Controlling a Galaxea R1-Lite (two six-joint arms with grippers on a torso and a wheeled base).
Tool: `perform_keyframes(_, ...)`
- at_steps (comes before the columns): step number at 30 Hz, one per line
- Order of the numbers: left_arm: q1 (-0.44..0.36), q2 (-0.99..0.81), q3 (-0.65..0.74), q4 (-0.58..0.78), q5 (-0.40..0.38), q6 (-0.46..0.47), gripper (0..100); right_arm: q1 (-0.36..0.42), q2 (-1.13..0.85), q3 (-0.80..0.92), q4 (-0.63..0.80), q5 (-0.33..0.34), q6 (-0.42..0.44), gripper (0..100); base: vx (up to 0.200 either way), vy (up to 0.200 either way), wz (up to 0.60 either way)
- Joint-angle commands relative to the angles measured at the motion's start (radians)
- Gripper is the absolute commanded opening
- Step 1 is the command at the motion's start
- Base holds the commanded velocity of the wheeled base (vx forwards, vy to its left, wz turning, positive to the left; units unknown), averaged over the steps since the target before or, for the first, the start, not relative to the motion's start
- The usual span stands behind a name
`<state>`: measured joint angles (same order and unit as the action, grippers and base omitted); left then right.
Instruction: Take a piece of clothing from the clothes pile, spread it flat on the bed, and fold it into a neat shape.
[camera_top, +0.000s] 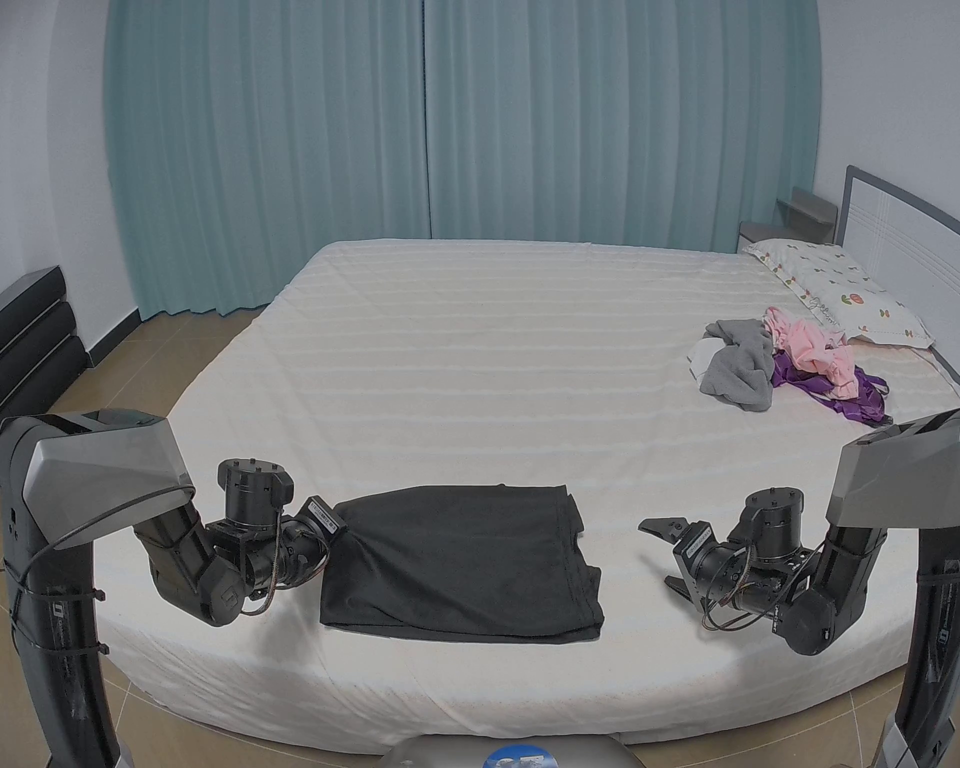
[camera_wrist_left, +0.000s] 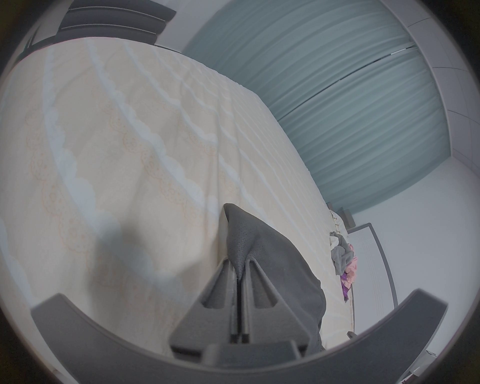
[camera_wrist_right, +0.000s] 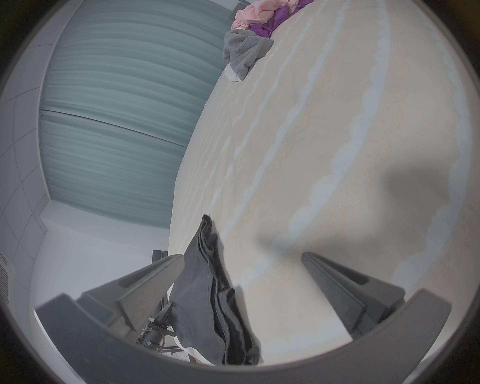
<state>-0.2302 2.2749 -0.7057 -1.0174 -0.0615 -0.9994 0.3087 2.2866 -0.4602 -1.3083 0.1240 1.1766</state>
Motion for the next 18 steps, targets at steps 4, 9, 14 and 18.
perform_keyframes(4, -0.004, -0.003, 0.014, -0.006, -0.004, -0.001, 100, 0.001, 0.001, 0.000, 0.000, 0.000, 0.000, 100, 0.000, 0.000, 0.00)
perform_keyframes(9, 0.005, -0.003, 0.019, -0.006, -0.004, -0.008, 100, 0.000, 0.001, 0.000, 0.000, 0.000, 0.000, 100, 0.000, 0.000, 0.00)
perform_keyframes(14, 0.015, -0.023, 0.043, -0.006, -0.004, -0.041, 100, -0.008, -0.006, 0.000, -0.002, -0.003, 0.000, 100, 0.000, 0.000, 0.00)
perform_keyframes(18, 0.038, -0.061, 0.055, -0.001, -0.003, -0.073, 100, -0.008, -0.027, 0.008, -0.002, -0.018, -0.006, 100, 0.000, 0.000, 0.00)
